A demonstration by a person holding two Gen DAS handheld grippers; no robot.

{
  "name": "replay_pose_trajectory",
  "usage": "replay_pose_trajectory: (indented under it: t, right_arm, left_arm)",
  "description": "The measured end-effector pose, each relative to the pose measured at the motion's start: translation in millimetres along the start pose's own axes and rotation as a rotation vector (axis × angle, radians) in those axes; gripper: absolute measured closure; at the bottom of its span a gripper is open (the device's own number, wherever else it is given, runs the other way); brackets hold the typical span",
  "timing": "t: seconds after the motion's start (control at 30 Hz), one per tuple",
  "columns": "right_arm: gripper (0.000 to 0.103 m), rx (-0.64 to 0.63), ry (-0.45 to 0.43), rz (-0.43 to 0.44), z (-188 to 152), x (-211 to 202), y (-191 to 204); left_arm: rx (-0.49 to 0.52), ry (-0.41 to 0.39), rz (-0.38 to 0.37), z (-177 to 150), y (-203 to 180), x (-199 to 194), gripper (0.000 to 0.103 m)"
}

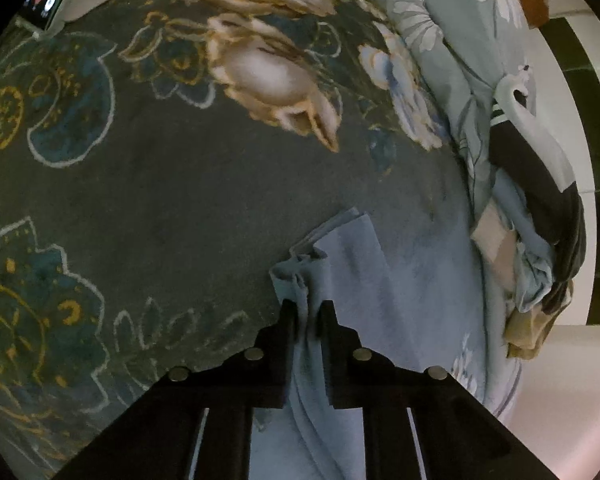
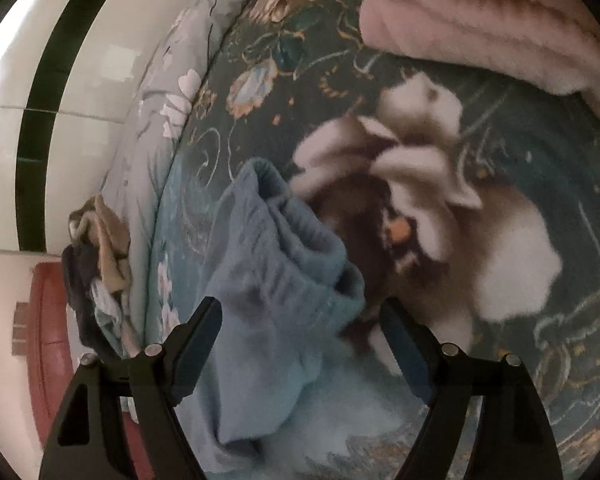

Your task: Fold clothes

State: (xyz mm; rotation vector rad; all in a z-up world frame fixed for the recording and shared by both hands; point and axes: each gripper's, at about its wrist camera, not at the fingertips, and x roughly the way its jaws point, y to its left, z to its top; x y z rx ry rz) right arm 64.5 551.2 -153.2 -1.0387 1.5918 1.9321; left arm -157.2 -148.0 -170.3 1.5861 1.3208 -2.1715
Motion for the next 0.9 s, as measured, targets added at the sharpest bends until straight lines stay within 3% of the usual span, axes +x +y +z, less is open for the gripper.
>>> replay_pose_trajectory:
  t: [0.03,0.07,0.17,0.37,0.47,0.53,0.8,0.9]
  right_arm:
    - [0.051,-0.004,0.001,-0.012,4,2,3]
    - [0.063,-0.013,0.008,-0.025,8,4,6]
    - [0.08,-0.037,0.035,-0.027,21,8,17]
    - [0.084,-0.196,-0.007,0.12,37,-21,86]
    - [0.084,-0.235,-0.029,0.193,42,-33,109]
    - [0.084,-0.231,-0.017,0.201,43,-30,109]
    - [0.083,-0.071,0.136,0.086,36,36,47]
    - [0.083,-0.052,0.138,0.073,35,39,34]
  left_arm:
    - [0.009,-0.002,-0.005,1,-3,-1,0.092]
    - [0.017,-0.003,-0.011,2,-7,-2,0.092]
    - [0.069,-0.026,-0.074,9,-35,-18,0.092]
    - [0.185,-0.083,-0.225,24,-100,-56,0.093]
    - [0.213,-0.12,-0.257,35,-113,-74,0.093]
    - [0.193,-0.104,-0.205,39,-99,-63,0.093]
    - [0.12,-0.049,0.007,50,-42,-19,0.093]
    - [0.098,-0.046,0.023,49,-26,-14,0.093]
